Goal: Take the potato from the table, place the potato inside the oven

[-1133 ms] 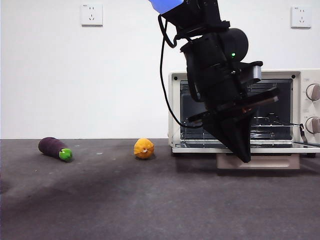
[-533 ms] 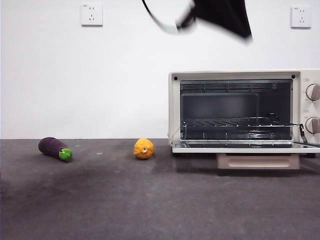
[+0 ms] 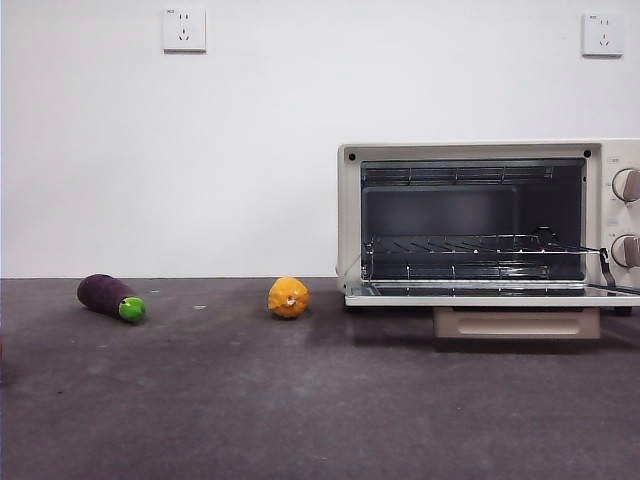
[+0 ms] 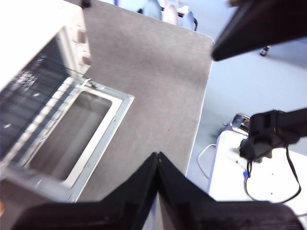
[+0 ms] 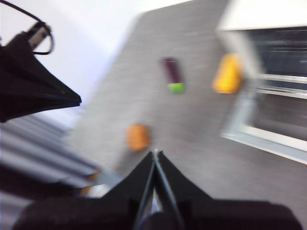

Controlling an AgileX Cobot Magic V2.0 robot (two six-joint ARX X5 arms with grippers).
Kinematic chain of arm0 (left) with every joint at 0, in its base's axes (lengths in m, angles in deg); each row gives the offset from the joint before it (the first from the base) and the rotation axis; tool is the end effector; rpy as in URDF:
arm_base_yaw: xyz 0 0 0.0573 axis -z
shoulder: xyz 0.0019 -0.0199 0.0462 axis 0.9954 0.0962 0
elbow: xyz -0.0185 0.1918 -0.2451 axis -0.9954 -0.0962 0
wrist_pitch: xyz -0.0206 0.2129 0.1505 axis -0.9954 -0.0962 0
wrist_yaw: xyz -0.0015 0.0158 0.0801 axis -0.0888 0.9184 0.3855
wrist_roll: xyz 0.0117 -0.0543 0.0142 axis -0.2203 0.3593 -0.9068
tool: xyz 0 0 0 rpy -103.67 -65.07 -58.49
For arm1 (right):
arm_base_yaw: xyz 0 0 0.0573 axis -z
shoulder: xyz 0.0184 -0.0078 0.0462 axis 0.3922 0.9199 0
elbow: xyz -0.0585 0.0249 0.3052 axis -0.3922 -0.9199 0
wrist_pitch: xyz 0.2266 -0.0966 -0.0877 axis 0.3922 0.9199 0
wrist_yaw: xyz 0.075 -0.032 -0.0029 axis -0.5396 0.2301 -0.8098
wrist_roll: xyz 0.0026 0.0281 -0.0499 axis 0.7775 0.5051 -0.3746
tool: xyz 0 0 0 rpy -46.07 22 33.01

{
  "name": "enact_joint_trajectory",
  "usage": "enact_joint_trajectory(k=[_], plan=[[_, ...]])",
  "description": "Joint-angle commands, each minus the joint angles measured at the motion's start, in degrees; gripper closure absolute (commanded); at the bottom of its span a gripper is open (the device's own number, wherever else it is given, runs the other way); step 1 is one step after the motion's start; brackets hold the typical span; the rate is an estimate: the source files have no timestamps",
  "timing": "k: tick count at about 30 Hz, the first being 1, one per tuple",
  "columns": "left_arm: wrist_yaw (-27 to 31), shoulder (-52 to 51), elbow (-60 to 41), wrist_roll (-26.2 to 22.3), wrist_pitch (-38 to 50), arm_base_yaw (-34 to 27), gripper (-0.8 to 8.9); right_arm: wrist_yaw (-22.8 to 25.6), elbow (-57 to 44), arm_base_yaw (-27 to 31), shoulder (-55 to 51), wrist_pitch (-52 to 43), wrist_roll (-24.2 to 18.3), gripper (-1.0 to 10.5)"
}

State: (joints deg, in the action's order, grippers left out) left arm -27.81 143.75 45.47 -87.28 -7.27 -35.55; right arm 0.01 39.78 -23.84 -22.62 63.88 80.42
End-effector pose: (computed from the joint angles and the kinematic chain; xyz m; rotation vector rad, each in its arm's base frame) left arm 0.1826 -0.2252 0.5425 0.3041 0.6056 -1.1534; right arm 0.1069 0.0283 0.4838 0.3649 0.6521 0.8317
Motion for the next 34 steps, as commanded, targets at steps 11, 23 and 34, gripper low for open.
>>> enact_joint_trajectory(k=[11, 23, 34], plan=[[5.2, -12.1, -0.2, 0.5, -4.0, 0.2, 8.21, 1.5, 0.1, -11.7, 2.3, -19.5, 17.1, 9.5], [5.2, -28.4, -16.2, 4.9, -4.1, 0.3, 8.21, 9.4, 0.1, -35.6, 12.6, -38.0, 23.7, 9.4], [5.2, -54.9, -35.8, 12.3, -4.1, 0.3, 8.21, 18.7, 0.4, -48.0, 29.9, -48.5, 25.4, 7.8]])
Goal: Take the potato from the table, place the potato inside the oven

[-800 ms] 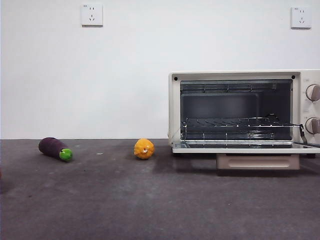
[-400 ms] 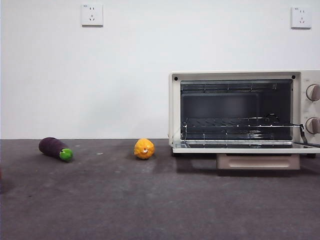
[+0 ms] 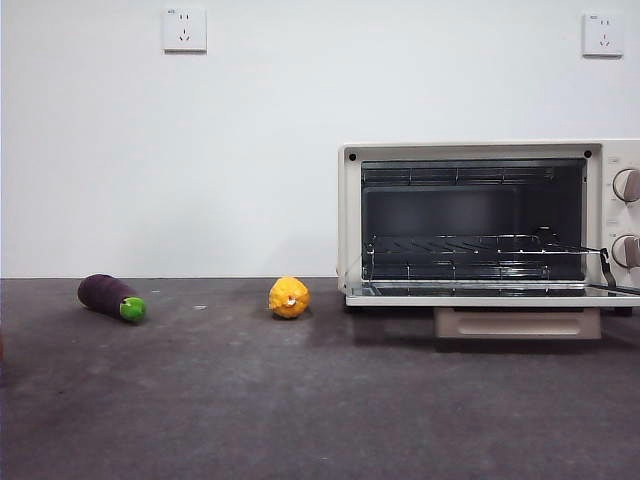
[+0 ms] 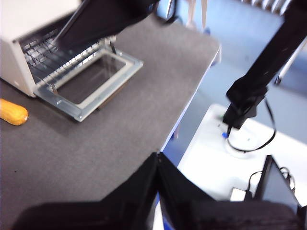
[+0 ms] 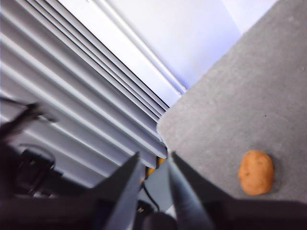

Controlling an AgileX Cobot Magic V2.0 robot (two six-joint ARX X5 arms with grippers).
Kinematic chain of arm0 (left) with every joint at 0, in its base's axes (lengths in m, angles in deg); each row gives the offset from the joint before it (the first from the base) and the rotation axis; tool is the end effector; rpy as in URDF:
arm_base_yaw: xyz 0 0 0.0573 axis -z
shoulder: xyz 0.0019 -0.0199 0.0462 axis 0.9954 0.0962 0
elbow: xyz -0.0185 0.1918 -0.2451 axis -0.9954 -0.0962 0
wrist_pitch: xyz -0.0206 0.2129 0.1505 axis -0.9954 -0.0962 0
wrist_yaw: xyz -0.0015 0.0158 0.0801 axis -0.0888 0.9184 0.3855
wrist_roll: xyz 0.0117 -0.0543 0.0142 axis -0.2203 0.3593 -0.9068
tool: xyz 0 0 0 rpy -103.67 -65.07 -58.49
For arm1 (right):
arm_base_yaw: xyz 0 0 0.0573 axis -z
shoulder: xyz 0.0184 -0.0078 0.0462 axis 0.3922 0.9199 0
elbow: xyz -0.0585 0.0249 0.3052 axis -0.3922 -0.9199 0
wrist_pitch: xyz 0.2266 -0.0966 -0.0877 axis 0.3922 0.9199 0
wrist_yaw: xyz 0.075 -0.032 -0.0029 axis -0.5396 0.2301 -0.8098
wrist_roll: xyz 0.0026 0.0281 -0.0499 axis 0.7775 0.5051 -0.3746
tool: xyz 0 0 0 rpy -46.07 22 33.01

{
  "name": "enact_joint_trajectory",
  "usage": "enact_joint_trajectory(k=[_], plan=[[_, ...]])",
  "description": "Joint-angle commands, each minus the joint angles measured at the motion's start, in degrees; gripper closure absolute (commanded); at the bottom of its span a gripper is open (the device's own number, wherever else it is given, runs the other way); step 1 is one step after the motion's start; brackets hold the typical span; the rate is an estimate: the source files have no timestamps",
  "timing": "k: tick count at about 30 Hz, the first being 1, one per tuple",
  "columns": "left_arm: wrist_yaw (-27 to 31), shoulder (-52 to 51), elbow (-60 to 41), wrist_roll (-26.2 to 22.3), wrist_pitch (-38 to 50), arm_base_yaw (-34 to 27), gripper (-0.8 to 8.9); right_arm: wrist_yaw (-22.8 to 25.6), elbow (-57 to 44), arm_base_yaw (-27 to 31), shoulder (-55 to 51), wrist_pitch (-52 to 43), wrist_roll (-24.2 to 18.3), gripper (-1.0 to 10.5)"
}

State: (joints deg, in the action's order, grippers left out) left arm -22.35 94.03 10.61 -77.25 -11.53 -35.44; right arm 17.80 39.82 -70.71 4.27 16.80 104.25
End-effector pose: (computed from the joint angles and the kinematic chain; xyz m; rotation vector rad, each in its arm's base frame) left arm -0.0024 -0.0080 0.4954 0.1218 0.5014 -1.0272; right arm 0.2042 0.2517 0.4558 0.3749 0.6650 1.2714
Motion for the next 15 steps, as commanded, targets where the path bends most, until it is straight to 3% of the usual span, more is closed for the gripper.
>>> enact_joint_trajectory(k=[1, 8, 15], plan=[[-0.3, -7.3, -1.3, 2.5, 0.2, 0.2, 8.21, 1.2, 0.7, -1.7, 4.4, -2.0, 1.9, 7.8], [4.2, -21.7, -1.8, 3.6, 0.2, 0.2, 8.21, 7.0, 9.4, -5.9, 16.1, 1.0, 0.7, 7.4], [11.2, -30.9, -1.8, 7.0, 0.2, 0.1, 8.21, 18.0, 29.0, -10.2, 28.9, 15.5, -10.6, 6.5]])
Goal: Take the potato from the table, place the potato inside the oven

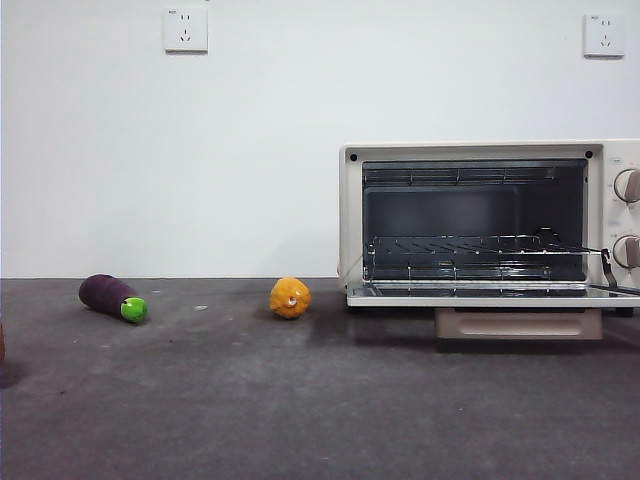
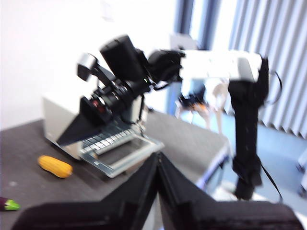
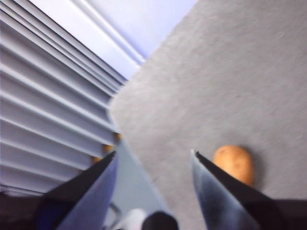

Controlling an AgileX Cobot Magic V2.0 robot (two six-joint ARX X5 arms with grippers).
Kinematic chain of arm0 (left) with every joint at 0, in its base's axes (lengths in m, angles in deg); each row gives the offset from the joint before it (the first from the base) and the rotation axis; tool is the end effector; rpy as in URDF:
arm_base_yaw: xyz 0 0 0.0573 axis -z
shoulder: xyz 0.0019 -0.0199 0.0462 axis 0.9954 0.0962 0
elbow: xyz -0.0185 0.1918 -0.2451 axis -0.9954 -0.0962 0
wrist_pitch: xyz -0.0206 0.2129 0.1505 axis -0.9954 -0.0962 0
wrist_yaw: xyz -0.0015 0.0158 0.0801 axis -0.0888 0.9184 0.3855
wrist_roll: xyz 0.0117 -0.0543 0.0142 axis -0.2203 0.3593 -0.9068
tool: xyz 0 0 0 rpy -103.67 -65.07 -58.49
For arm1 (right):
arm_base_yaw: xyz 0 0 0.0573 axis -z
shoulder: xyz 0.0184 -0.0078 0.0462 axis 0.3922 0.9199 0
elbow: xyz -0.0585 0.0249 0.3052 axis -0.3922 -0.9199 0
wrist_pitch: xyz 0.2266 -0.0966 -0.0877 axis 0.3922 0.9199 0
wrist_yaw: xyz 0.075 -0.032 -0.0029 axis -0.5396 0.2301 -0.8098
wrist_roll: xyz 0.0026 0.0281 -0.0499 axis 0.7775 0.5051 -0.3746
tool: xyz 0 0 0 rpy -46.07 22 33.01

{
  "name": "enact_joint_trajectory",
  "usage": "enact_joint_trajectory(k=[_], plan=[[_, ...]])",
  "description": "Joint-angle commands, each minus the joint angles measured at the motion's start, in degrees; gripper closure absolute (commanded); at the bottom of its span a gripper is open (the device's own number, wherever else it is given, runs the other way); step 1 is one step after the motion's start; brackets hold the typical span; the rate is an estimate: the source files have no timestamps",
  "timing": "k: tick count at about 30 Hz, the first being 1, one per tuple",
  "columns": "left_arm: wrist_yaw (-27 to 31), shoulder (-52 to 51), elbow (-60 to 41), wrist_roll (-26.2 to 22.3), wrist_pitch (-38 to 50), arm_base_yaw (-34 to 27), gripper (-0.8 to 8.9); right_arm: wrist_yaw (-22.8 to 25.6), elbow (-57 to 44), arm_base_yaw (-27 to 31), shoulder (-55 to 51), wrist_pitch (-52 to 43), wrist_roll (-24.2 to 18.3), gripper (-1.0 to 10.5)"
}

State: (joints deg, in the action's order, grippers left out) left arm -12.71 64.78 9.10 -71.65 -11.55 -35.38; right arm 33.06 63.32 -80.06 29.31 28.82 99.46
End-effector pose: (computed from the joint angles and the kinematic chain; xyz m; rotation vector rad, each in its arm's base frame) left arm -0.1171 0.1333 0.4352 -0.1337 0.0621 -0.8915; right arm 0.2388 0.3863 0.4142 0.1594 0.7934 1.1200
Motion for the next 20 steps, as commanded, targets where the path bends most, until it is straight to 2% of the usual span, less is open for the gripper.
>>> enact_joint_trajectory(k=[1, 3, 4, 6, 8, 14, 20], plan=[[2.2, -2.4, -0.3, 1.5, 0.2, 0.1, 8.21, 4.0, 8.1, -1.2, 5.5, 5.3, -6.7, 6.5], [2.3, -3.5, -0.4, 2.0, 0.2, 0.1, 8.21, 5.8, 13.6, -1.8, 9.3, 8.6, -8.2, 6.0], [2.3, -3.8, -0.5, 2.3, 0.2, 0.1, 8.21, 6.7, 15.6, -2.0, 10.8, 9.7, -8.3, 5.4], [2.3, -3.9, -0.8, 2.4, 0.2, 0.1, 8.21, 7.9, 19.9, -2.5, 14.3, 11.6, -8.6, 3.5], [2.2, -3.9, -1.5, 2.3, 0.2, 0.1, 8.21, 8.6, 22.8, -2.9, 17.0, 12.5, -9.6, 2.8], [2.1, -3.9, -8.6, 2.3, 0.2, 0.1, 8.21, 11.6, 24.6, -3.5, 22.6, 13.8, -12.5, 2.8], [2.1, -3.9, -17.6, 2.4, 0.2, 0.1, 8.21, 13.2, 24.6, -3.7, 28.2, 15.5, -12.9, 2.8]])
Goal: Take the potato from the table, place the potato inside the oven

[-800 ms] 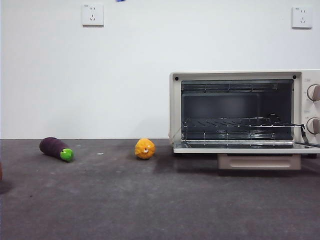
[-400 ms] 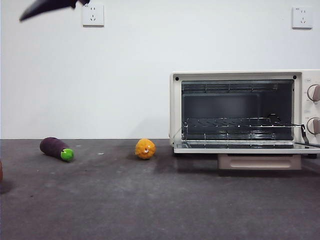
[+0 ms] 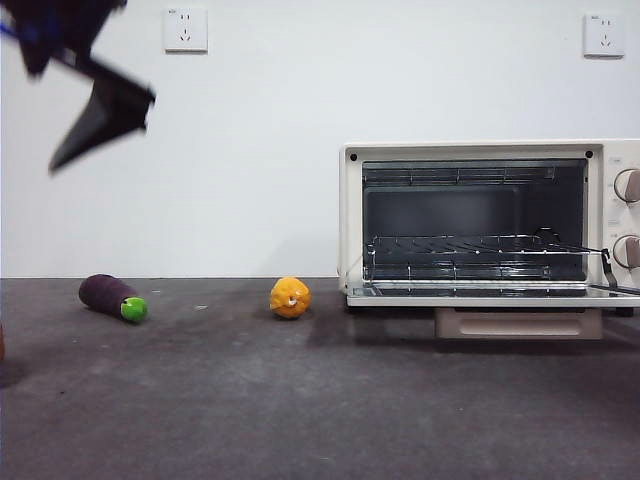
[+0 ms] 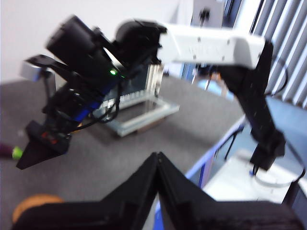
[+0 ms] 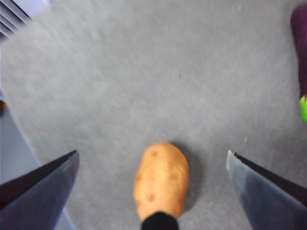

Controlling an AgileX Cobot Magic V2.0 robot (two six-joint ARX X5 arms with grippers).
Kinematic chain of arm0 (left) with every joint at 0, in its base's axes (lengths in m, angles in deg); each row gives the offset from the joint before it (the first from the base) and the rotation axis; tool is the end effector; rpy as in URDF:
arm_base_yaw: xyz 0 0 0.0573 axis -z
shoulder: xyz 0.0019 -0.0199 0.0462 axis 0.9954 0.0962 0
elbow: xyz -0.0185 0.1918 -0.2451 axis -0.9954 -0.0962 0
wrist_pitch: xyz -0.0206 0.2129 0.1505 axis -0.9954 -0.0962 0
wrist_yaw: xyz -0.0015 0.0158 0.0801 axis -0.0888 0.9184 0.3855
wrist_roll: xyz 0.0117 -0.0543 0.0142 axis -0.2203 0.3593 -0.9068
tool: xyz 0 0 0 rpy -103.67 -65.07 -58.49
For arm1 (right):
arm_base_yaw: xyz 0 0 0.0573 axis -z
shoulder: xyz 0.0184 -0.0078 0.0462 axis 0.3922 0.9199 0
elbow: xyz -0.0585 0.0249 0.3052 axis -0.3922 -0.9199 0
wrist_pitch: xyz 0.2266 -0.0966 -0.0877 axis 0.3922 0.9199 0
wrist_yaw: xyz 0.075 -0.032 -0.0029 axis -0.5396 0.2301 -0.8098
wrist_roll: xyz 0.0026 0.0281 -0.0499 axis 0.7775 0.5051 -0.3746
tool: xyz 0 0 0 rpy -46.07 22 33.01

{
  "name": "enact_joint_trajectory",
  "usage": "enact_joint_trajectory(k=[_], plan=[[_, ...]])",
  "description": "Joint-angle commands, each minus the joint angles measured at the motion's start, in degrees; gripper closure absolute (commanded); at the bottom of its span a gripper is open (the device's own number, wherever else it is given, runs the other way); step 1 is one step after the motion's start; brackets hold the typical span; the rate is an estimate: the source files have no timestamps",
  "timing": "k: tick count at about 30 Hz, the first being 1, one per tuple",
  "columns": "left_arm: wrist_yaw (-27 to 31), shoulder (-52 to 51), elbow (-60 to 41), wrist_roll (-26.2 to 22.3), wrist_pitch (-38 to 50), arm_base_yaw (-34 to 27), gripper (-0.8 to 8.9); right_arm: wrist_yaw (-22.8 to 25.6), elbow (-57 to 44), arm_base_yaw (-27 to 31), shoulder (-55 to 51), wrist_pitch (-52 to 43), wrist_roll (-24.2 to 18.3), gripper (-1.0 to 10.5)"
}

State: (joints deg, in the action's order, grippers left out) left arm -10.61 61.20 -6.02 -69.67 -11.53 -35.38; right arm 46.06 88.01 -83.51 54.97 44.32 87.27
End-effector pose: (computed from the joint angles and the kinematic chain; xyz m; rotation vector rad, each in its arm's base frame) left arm -0.0857 0.0990 0.3895 -0.0803 0.2618 -0.8335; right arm 0.2729 0.4860 0.3163 -0.2284 0.8672 0.9696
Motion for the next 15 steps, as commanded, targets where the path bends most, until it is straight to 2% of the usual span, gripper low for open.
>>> enact_joint_trajectory(k=[1, 7, 15], plan=[[0.0, -0.3, -3.7, 0.4, 0.2, 0.1, 8.21, 0.2, -0.1, -0.3, 3.4, 0.0, -0.7, 2.8], [0.0, -0.3, -9.2, 1.4, 0.2, 0.1, 8.21, -0.4, -0.1, -0.8, 8.9, 2.3, -0.8, 2.8], [0.0, -0.3, -9.9, 1.9, 0.2, 0.1, 8.21, -0.9, -0.1, -2.0, 12.9, 2.8, -2.6, 2.8]])
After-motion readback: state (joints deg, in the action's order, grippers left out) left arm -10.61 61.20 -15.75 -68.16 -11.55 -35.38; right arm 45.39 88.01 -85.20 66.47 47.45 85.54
